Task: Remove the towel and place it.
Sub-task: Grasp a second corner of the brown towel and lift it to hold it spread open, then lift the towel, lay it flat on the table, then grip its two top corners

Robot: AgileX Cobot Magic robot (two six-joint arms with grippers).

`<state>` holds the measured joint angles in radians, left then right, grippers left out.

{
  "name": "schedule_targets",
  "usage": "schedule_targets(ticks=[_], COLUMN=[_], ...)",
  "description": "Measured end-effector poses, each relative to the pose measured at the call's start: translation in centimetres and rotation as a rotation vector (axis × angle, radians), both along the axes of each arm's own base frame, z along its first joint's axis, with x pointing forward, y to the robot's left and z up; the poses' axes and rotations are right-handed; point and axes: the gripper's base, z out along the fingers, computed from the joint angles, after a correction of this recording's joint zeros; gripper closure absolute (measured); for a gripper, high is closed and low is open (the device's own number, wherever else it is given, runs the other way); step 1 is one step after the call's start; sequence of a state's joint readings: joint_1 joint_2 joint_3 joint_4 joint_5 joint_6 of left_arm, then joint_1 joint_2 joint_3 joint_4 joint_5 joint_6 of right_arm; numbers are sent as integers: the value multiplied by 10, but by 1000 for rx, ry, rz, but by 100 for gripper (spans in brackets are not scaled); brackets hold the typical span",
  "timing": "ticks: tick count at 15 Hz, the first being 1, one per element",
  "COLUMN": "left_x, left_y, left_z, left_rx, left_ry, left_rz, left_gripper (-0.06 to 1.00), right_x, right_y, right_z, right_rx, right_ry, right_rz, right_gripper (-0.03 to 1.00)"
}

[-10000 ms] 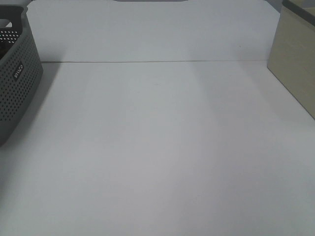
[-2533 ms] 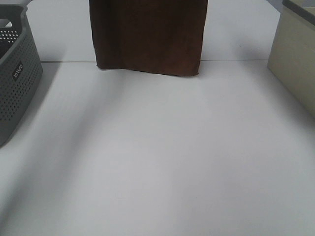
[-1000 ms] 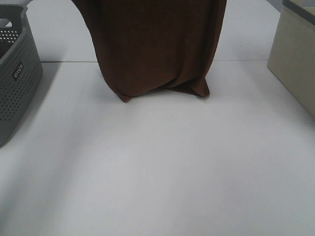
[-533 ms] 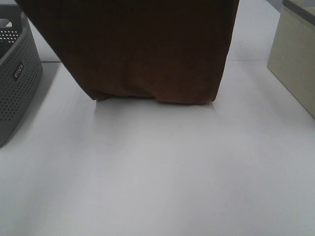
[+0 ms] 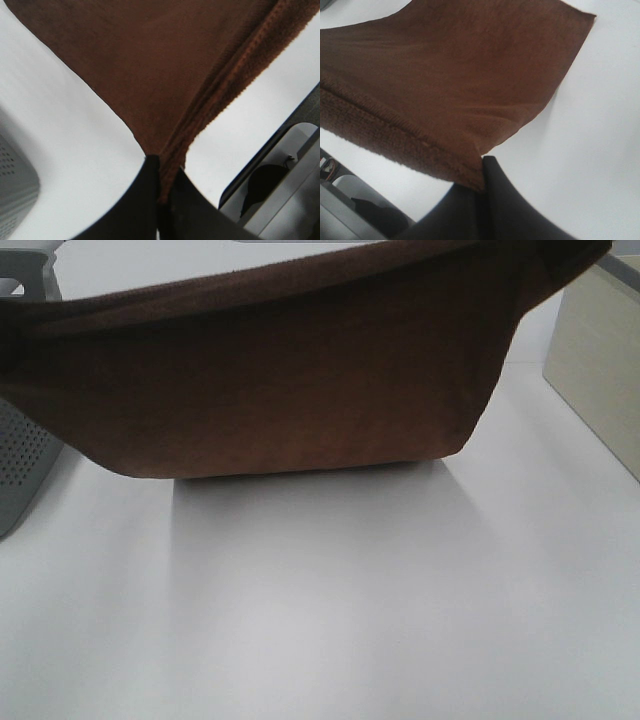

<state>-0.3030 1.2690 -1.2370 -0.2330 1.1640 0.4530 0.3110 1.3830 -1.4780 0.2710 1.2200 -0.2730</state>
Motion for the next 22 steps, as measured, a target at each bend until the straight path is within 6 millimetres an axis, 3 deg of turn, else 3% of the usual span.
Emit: schedule_targets(ticks=[2,4,7,9,12,16,19,22], left_x=[-11,-29,-42,-53,-64,-78,-98,-105], left_y=[-1,-1,-3,-1,0,-4,-26,-41], left_z=[-16,-51,-76,-98,-116,-132,-145,-158], left_rx=[-32,-66,-102,-100,-97,-113,-24,64], left_ry=[65,203,321,414,493,579,652,717], left_rz=[-4,3,14,24,34,30,-94,-135], left_gripper=[94,94,94,94,94,94,94,94], right_x=[-16,-42,-64,-81,-93,-102,-107,-110], right_y=[-5,-11,-16,-18,-20,-23,-26,-27], right_z=[-15,-36,-57,-88,-118,-143,-160,-166], right_rx=[-6,2,4,1,-9,-36,-79,-79], right_ry=[54,125,190,304,420,519,592,625], right_rz=[-11,-12,-12,-15,-23,-31,-38,-43], right_gripper=[96,96,96,96,96,96,96,96])
